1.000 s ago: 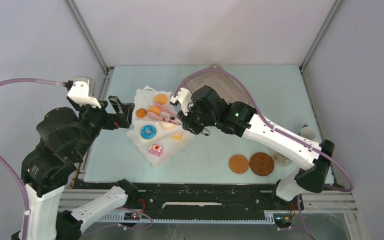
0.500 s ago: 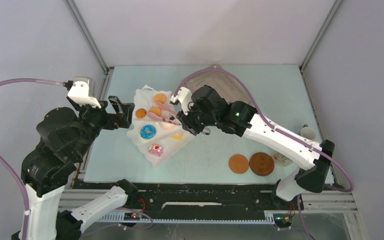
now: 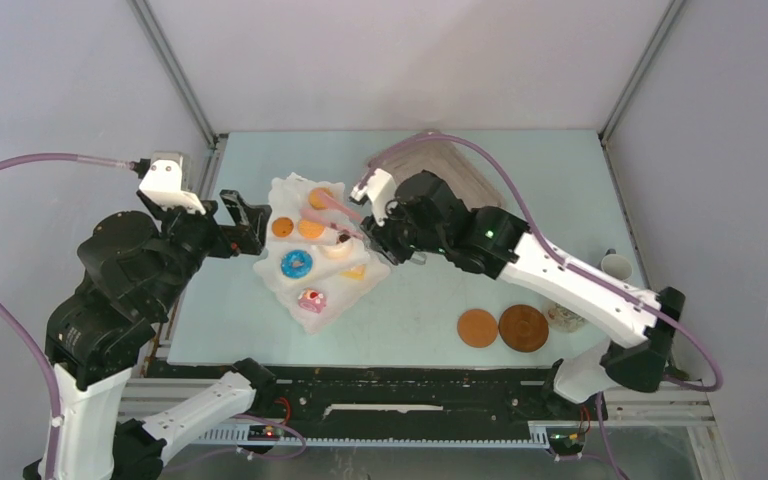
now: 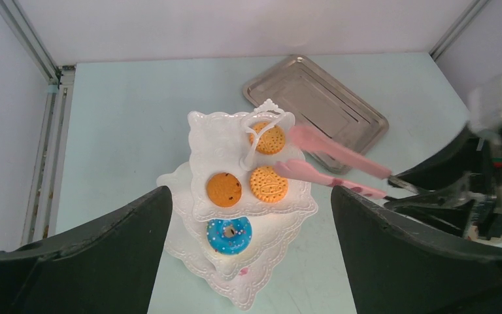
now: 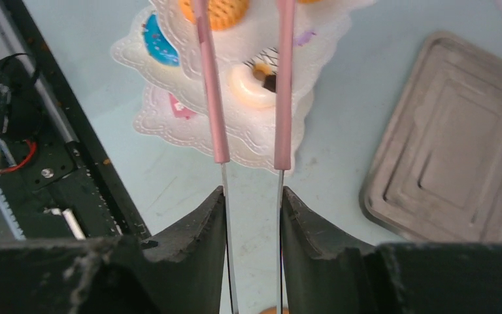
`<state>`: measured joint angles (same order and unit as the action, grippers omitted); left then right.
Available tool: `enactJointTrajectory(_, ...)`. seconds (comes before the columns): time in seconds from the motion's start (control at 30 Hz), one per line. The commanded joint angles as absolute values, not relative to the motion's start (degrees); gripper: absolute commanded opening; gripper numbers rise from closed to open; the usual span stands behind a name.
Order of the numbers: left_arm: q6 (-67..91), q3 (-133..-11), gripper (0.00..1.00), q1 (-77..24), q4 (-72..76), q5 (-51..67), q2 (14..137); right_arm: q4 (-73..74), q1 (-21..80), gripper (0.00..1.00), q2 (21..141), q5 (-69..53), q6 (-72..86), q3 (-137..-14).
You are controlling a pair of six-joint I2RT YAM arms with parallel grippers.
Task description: Serve the afternoon tea
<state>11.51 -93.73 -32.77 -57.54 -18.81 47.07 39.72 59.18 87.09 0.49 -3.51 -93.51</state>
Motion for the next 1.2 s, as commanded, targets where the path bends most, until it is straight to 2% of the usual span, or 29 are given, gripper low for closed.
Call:
enactJointTrajectory(0.0,10.8,-94.7,1.0,-33.2,-55.7,-18.3,47.5,29.7,59.5,0.34,76.1,12.3,-4.9,-86.6)
enactJointTrajectory(0.13,11.0,-94.4,1.0,-33.2,-55.7,-18.2,47.5,26.6,58.5,0.36,70.7,24.0,-7.9,-80.5)
enactJointTrajectory(0.23,11.3,-93.9,0.99,-33.2,-55.3,-17.7,47.5,26.3,54.7,0.36,69.1,27.1,-7.0,-77.0)
enactJointTrajectory(0.43,11.4,-94.0,1.0,-33.2,-55.2,-17.6,47.5,19.9,39.5,0.36,71.0,19.5,4.7,-69.6)
enactJointTrajectory(0.57,11.4,-94.0,1.0,-33.4,-55.4,-17.6,47.3,14.3,31.7,0.38,78.8,10.3,15.1,-69.5)
enactJointTrajectory(0.73,11.3,-94.6,1.0,-33.7,-55.5,-17.2,47.2,13.1,26.9,0.36,93.6,1.5,25.3,-77.8)
enactJointTrajectory(0.97,11.3,-94.5,1.0,-33.7,-56.3,-18.4,46.4,19.9,26.4,0.34,113.5,2.3,30.5,-93.5)
enactJointTrajectory(1.17,10.7,-93.8,1.0,-33.8,-56.7,-19.0,45.6,22.4,27.7,0.35,120.4,6.5,29.8,-98.7)
